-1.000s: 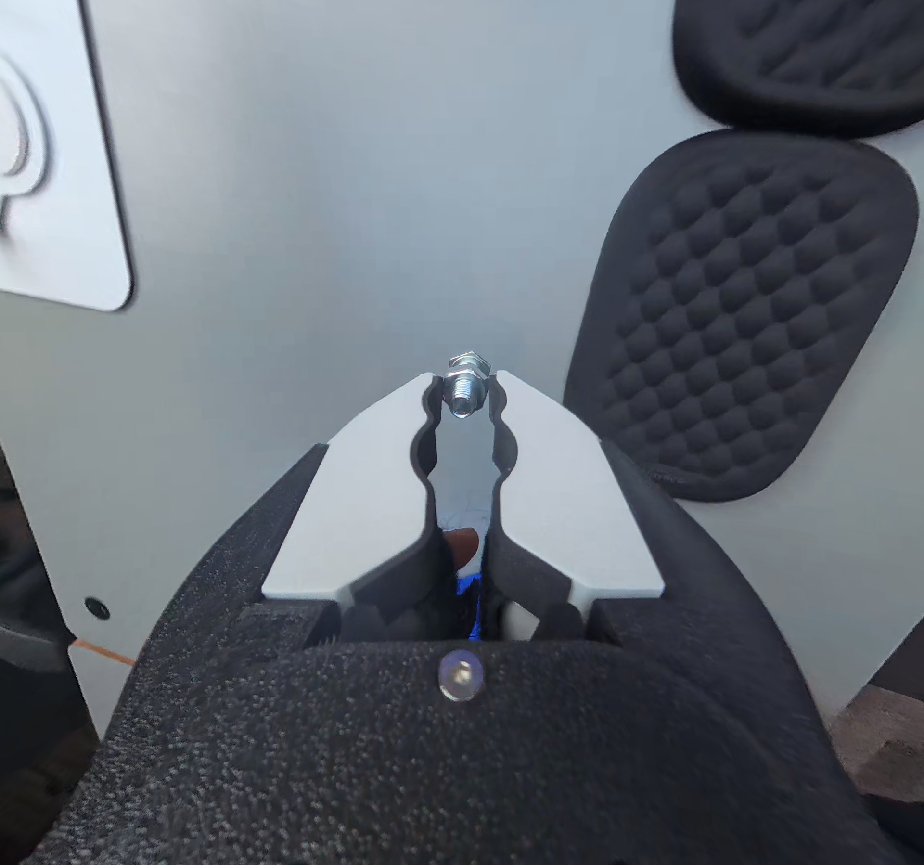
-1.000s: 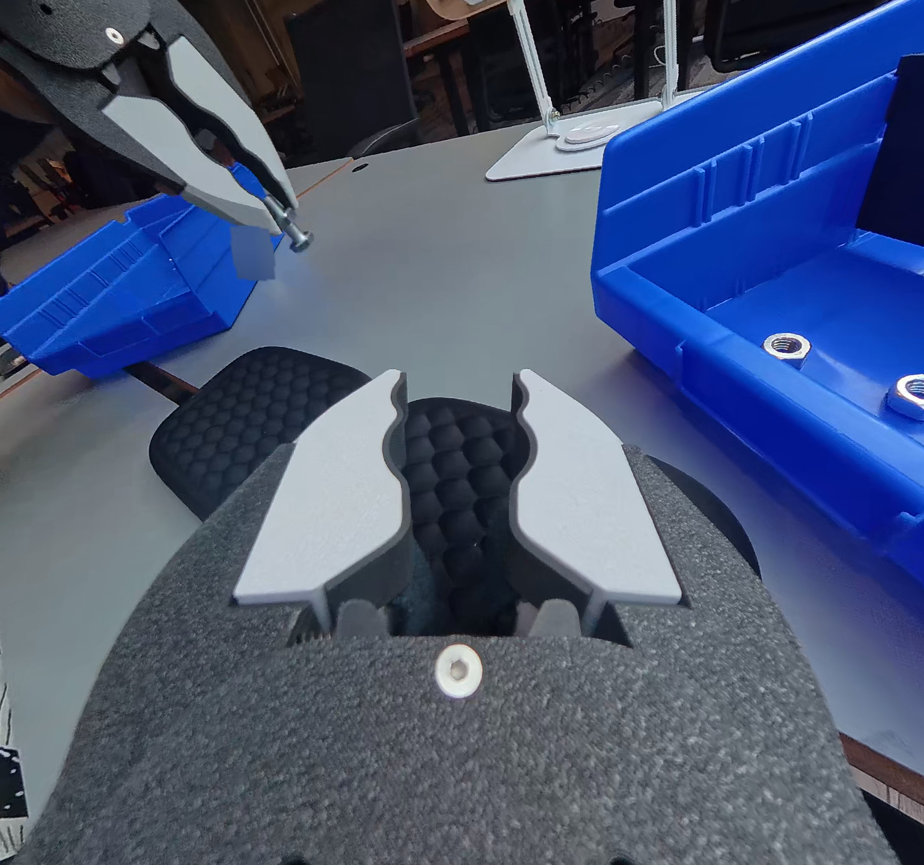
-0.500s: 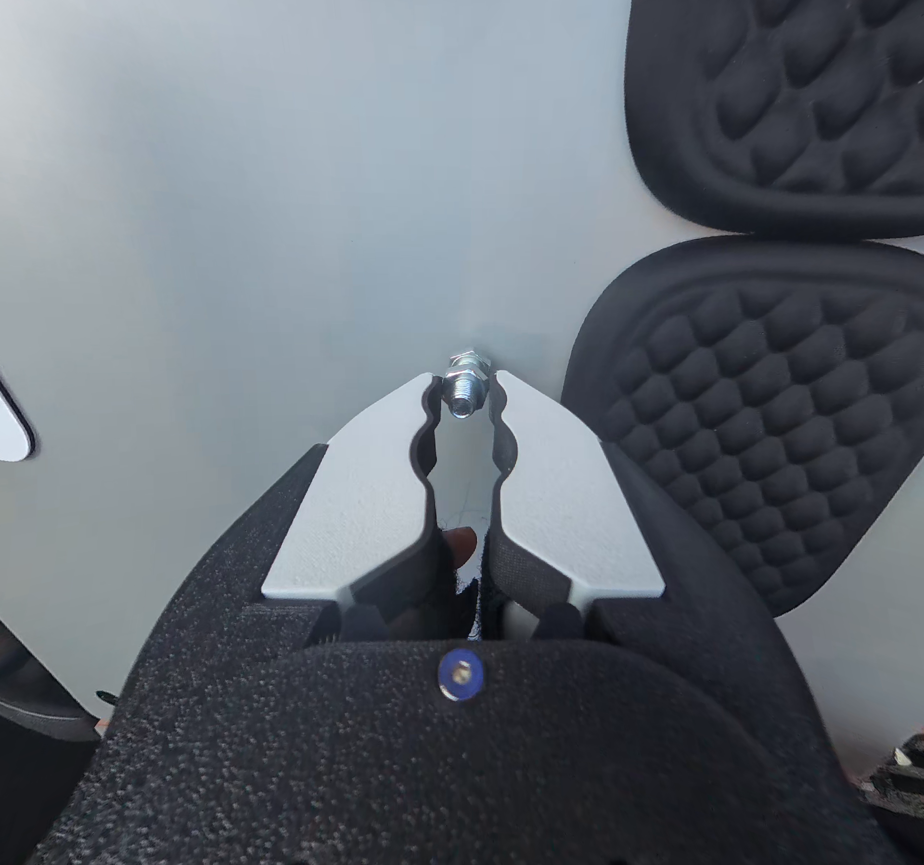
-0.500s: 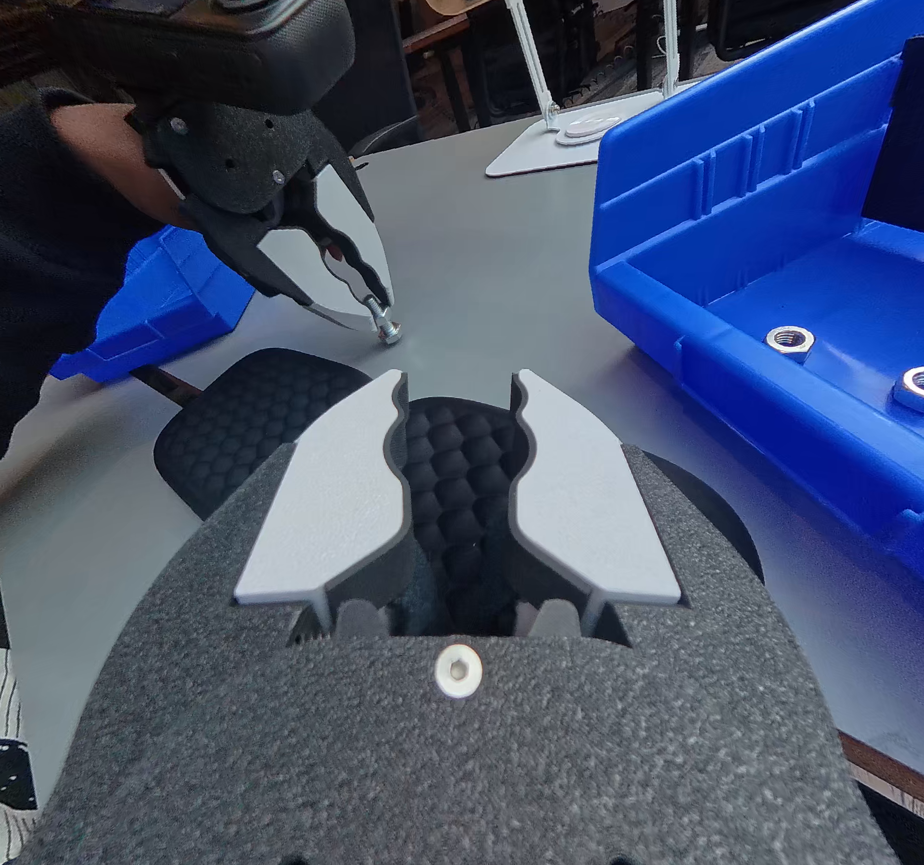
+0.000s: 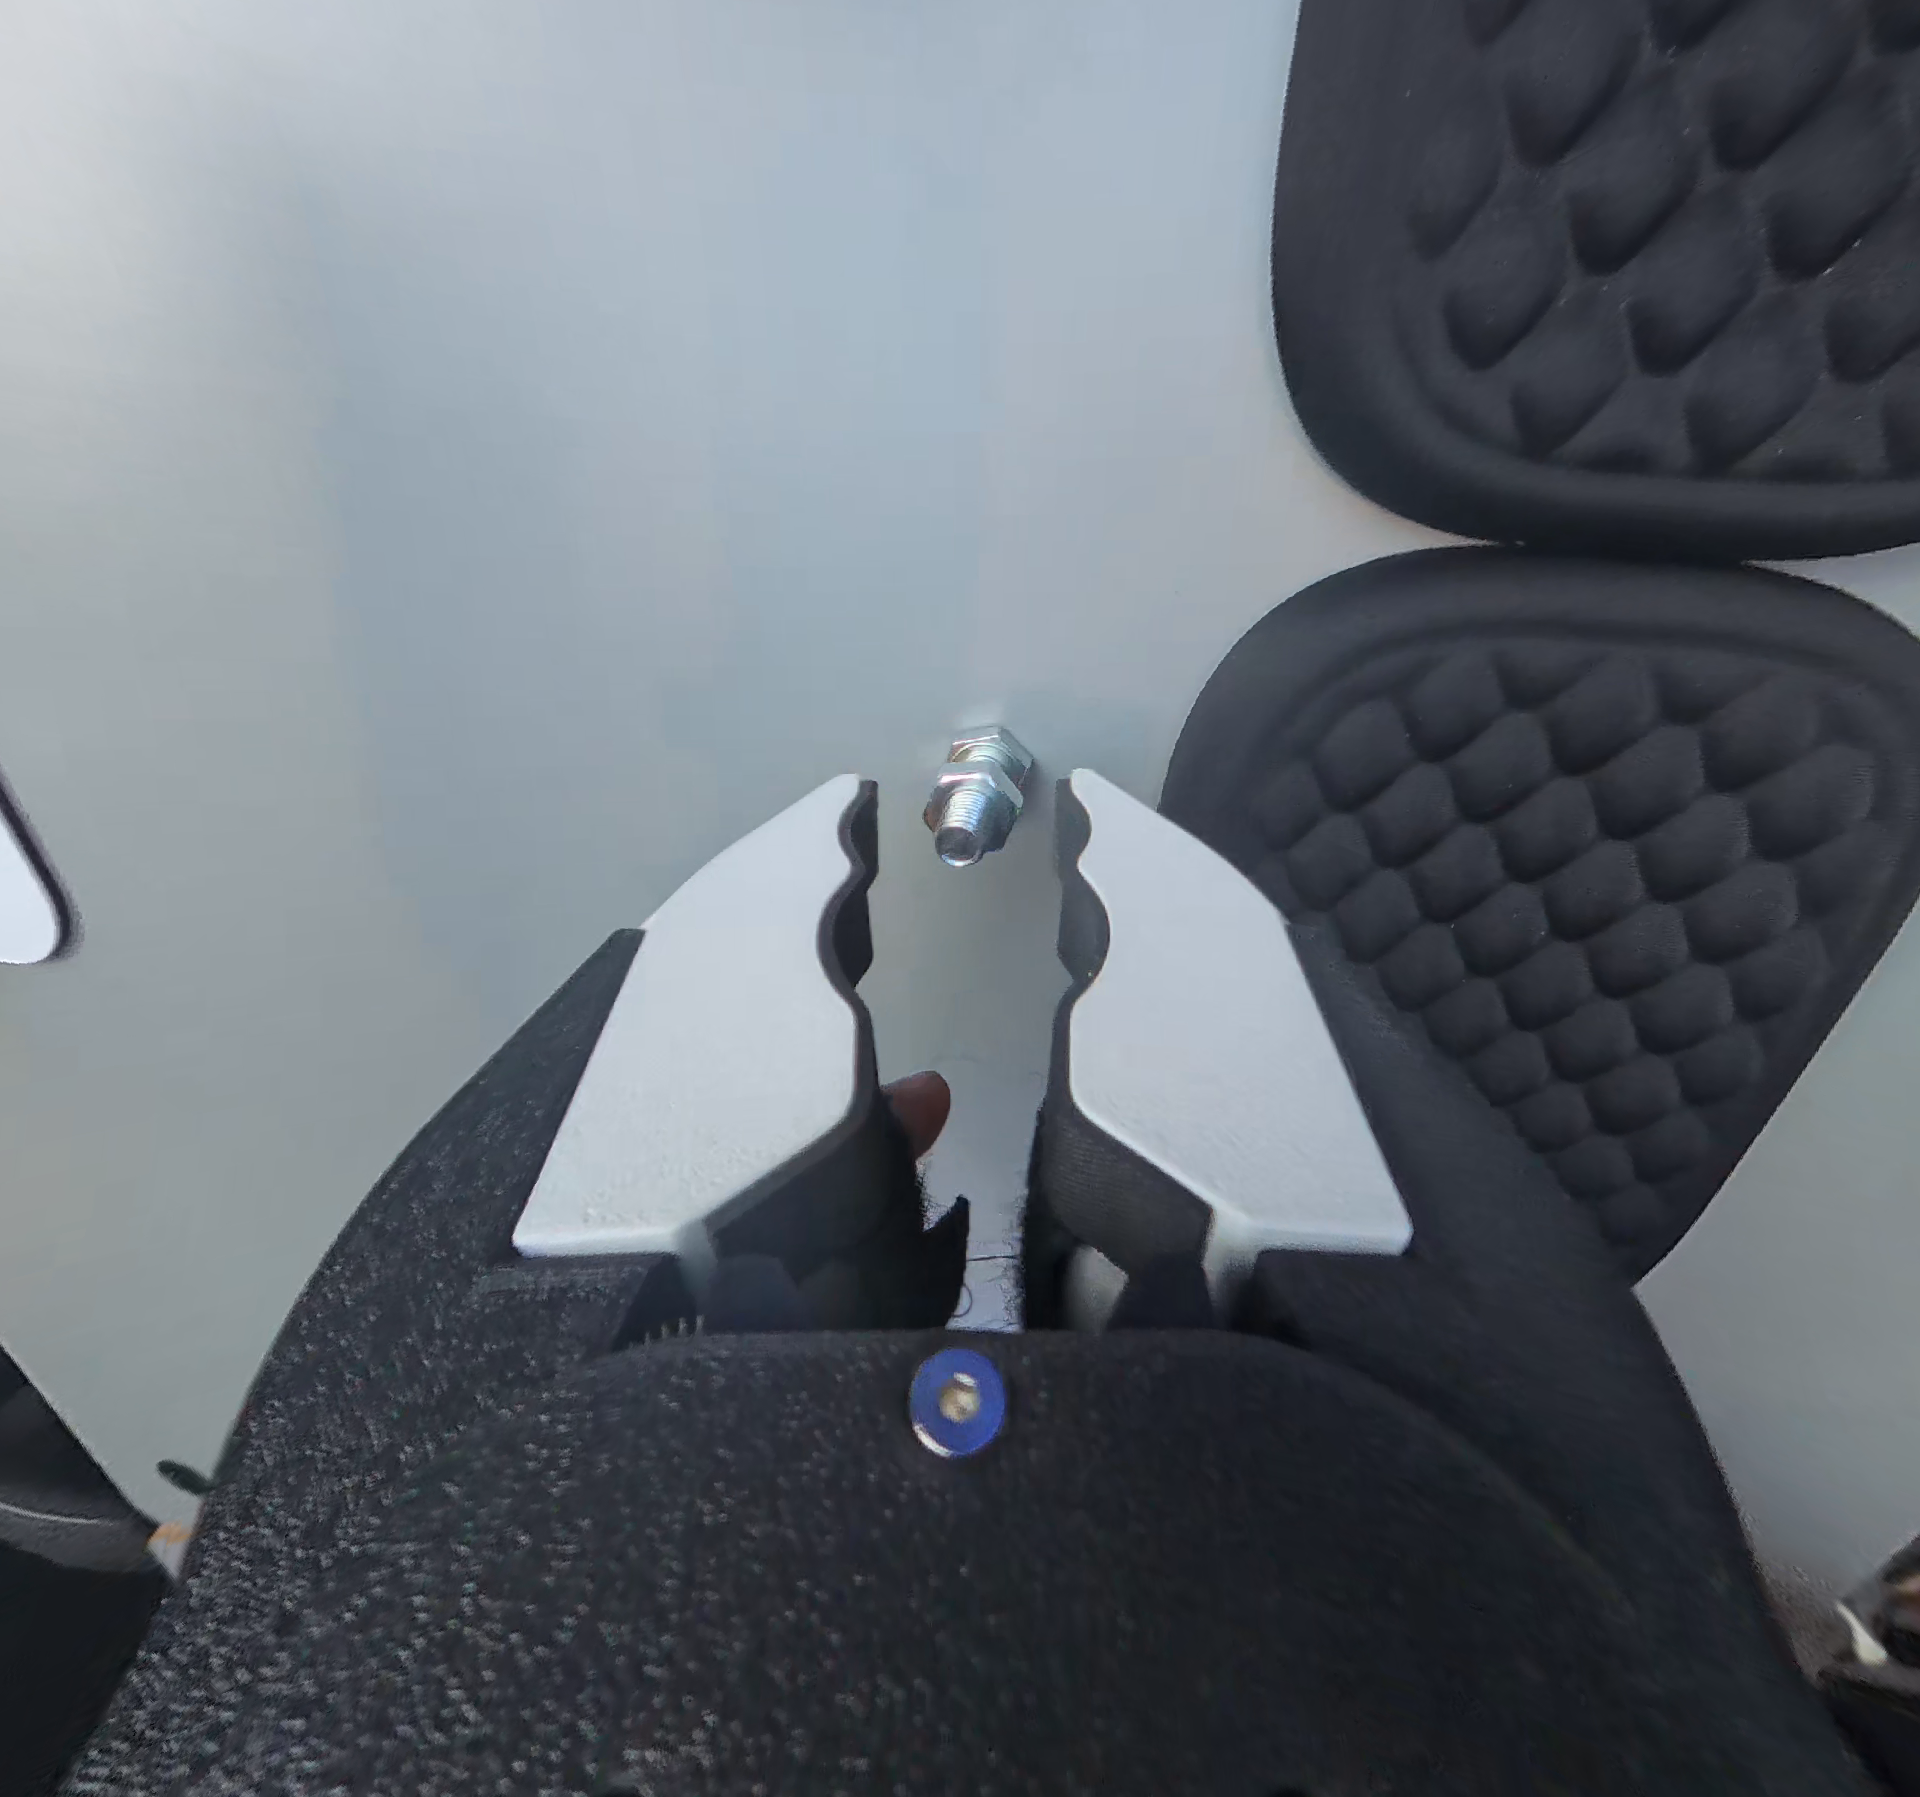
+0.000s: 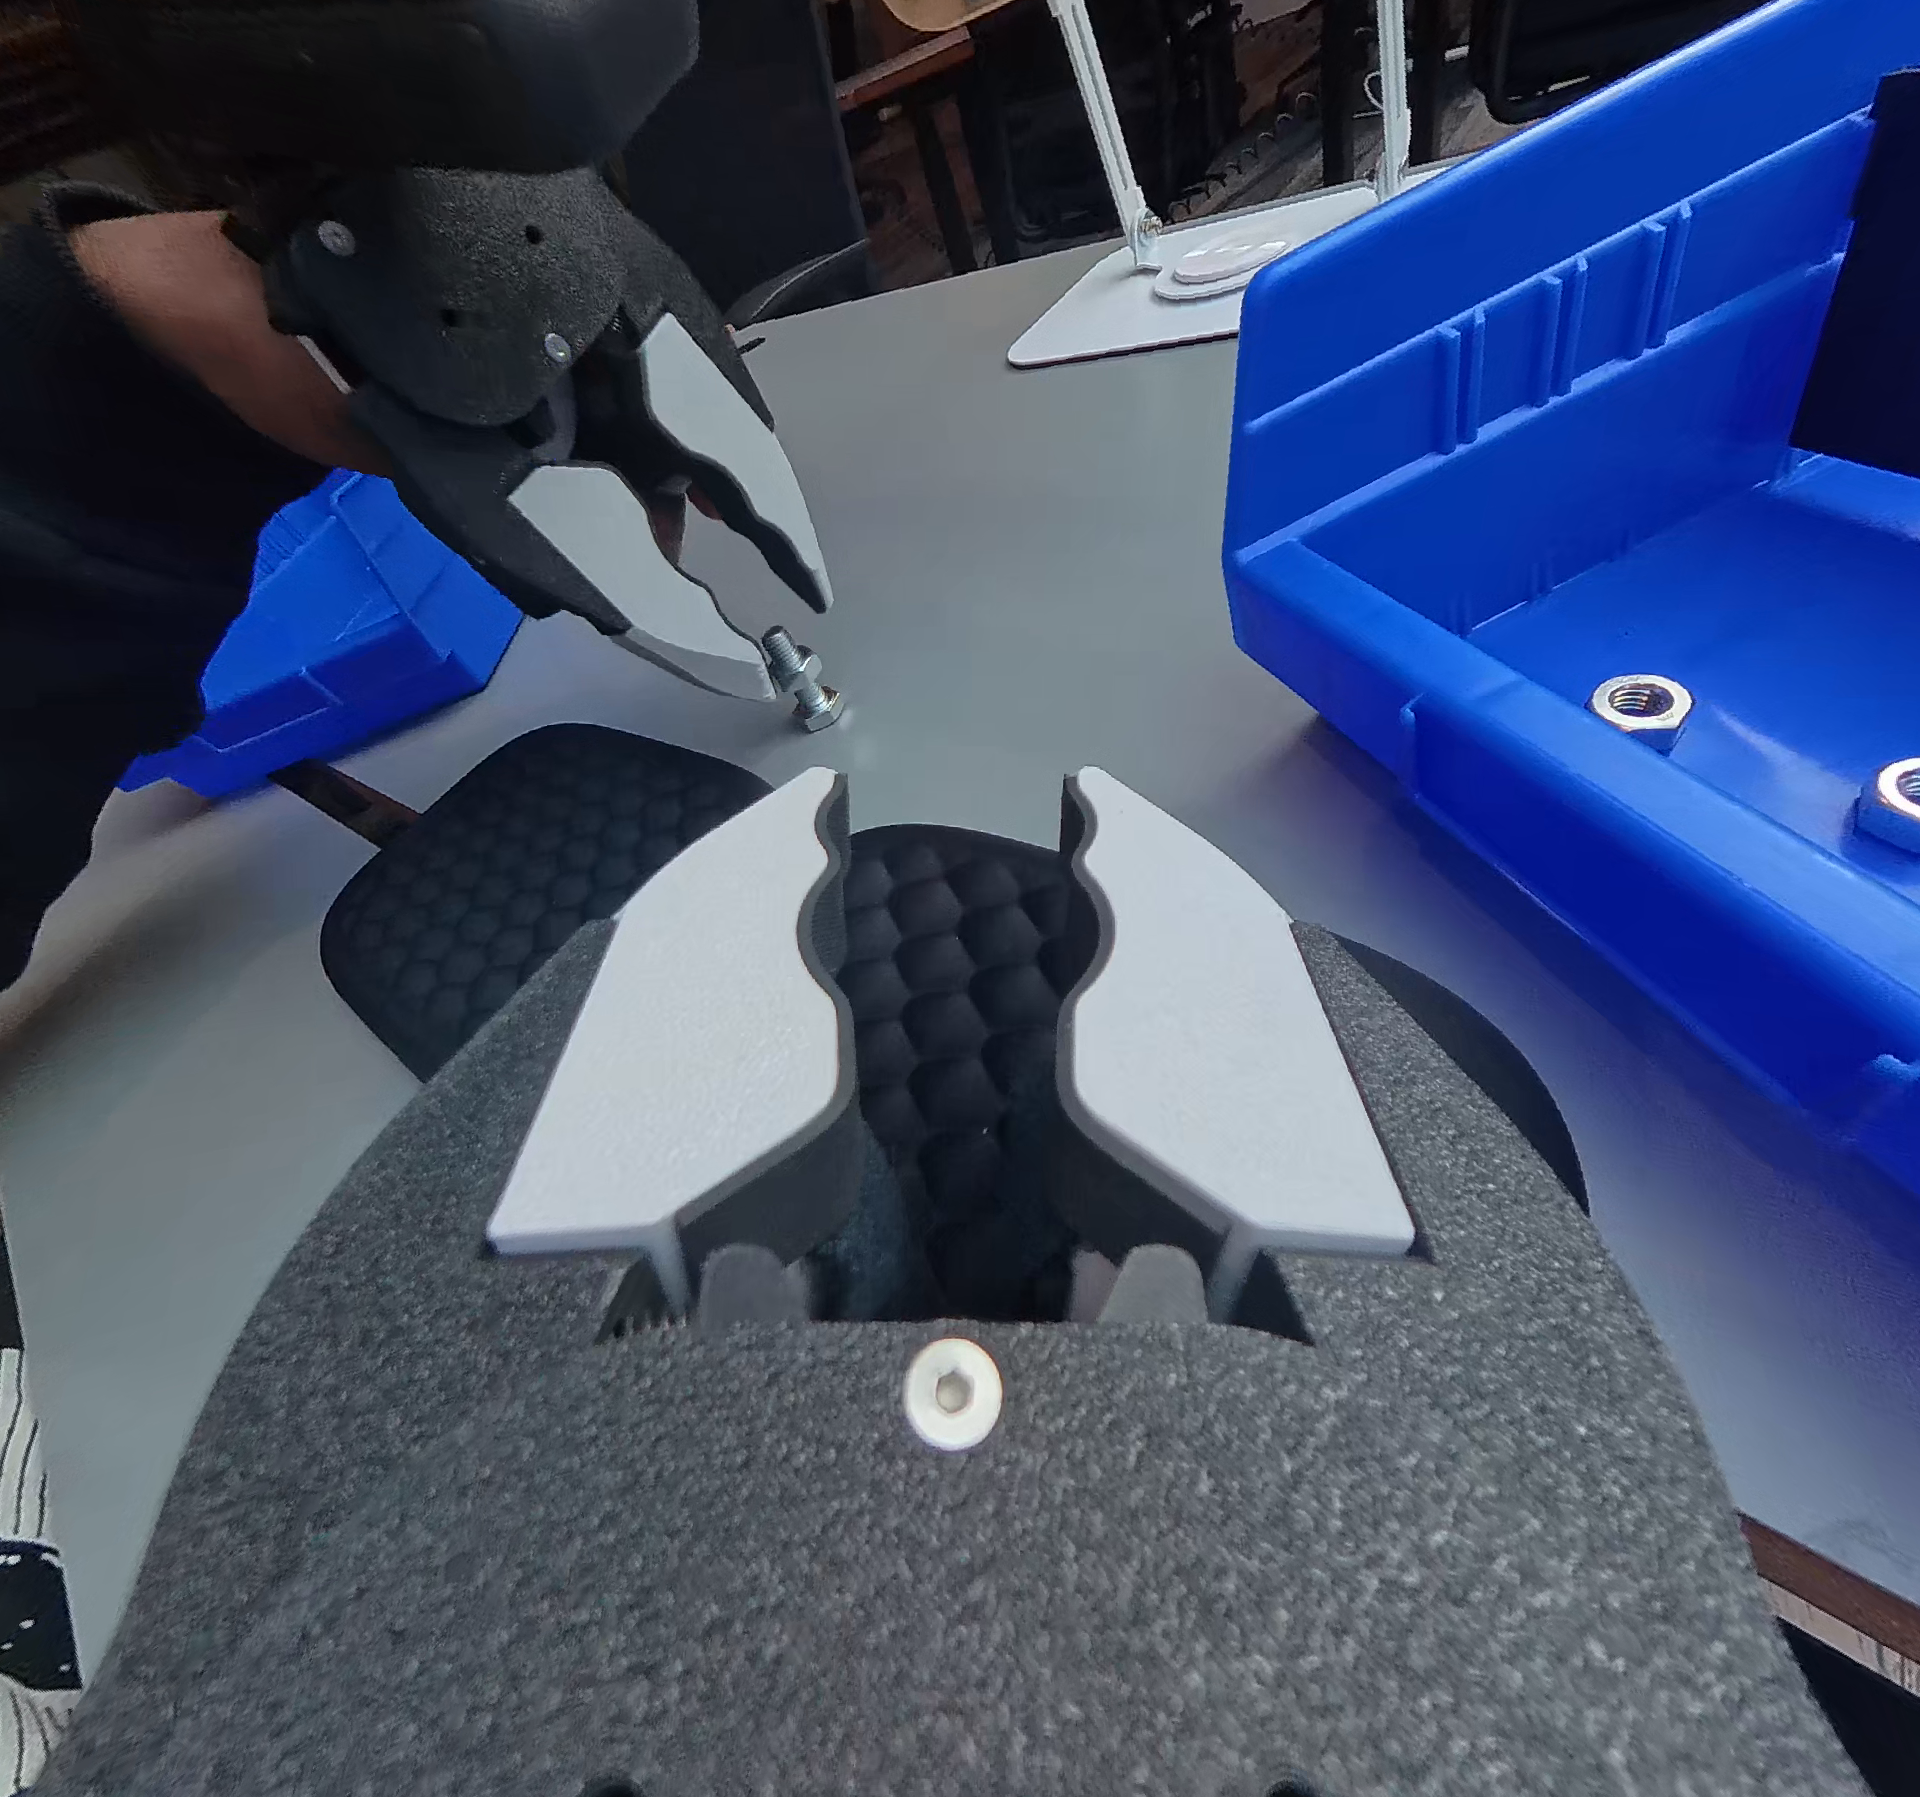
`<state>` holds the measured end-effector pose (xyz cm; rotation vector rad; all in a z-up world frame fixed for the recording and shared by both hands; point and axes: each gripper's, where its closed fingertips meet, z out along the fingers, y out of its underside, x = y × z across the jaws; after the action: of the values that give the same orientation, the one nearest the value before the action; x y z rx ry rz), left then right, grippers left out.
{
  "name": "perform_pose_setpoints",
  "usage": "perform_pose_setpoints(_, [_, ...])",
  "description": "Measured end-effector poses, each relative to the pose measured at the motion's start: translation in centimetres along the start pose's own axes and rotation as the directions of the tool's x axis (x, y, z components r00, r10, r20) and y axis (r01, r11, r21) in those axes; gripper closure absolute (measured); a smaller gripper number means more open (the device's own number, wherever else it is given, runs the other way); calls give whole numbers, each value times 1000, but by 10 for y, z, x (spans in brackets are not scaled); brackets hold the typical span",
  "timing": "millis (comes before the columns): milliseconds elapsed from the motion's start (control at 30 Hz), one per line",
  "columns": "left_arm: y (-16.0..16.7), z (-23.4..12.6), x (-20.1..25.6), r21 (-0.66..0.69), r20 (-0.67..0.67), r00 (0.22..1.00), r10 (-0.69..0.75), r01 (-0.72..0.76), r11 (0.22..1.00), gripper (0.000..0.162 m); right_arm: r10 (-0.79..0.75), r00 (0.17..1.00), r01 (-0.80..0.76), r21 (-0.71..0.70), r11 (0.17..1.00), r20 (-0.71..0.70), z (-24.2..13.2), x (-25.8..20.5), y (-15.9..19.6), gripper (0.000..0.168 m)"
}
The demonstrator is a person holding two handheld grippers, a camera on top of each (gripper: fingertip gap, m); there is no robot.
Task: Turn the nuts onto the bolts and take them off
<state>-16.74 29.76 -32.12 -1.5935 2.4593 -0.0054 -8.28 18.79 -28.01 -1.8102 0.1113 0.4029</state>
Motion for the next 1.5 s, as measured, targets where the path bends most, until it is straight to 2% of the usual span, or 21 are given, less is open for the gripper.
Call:
perform_pose_setpoints(100, [-8,-13,-5,126,28,997,-71,67,990,115,-1,1000,1,-1,1000,-2,0,0,0,130])
perform_pose_setpoints(200, [-25,-36,-10,385,29,980,-197,171,907,101,-1,1000,1,-5,1000,-4,0,0,0,130])
perform_pose_setpoints(300, [-42,-65,-8,685,-45,948,-316,260,680,99,-13,1000,13,-18,1000,-6,1,-1,1,129])
perform_pose_setpoints(367, [-42,-75,-2,795,-111,923,-368,304,525,96,-32,999,31,-38,999,-6,3,-2,3,128])
perform_pose_setpoints(467, [-36,-80,9,890,-169,912,-374,305,340,93,-81,997,82,-87,993,15,5,-8,6,125])
perform_pose_setpoints(633, [-19,-82,25,951,-179,925,-336,250,182,87,-233,969,244,-173,954,81,13,-21,-7,117])
perform_pose_setpoints(733, [-10,-100,27,976,-182,934,-306,211,62,87,-346,926,373,-226,900,150,30,-29,-19,118])
perform_pose_setpoints(800, [-6,-101,29,972,-208,937,-280,230,50,87,-402,885,455,-257,852,233,48,-39,-20,123])
perform_pose_setpoints(933, [-10,-96,35,973,-175,948,-265,208,102,86,-458,802,581,-326,746,382,94,-57,-2,129])
perform_pose_setpoints(1067, [-11,-94,36,975,-144,951,-273,183,124,86,-488,761,645,-427,633,427,131,-49,27,130])
perform_pose_setpoints(1167, [-10,-95,33,973,-167,946,-277,204,109,86,-485,748,661,-437,611,453,143,-51,38,135])
perform_pose_setpoints(1233, [-8,-96,31,972,-178,941,-287,214,97,86,-504,728,682,-416,601,465,147,-53,39,142])
perform_pose_setpoints(1267, [-8,-96,31,972,-181,940,-288,216,95,86,-509,718,691,-404,599,475,147,-55,39,151])
perform_pose_setpoints(1333, [-7,-95,29,971,-184,936,-300,221,96,87,-530,702,709,-407,576,475,145,-53,38,151])
perform_pose_setpoints(1400, [-7,-95,27,970,-184,931,-315,224,96,88,-534,706,706,-395,588,466,139,-54,27,151])
perform_pose_setpoints(1500, [-6,-95,24,972,-168,924,-344,213,98,93,-492,730,670,-356,651,475,120,-71,-5,151])
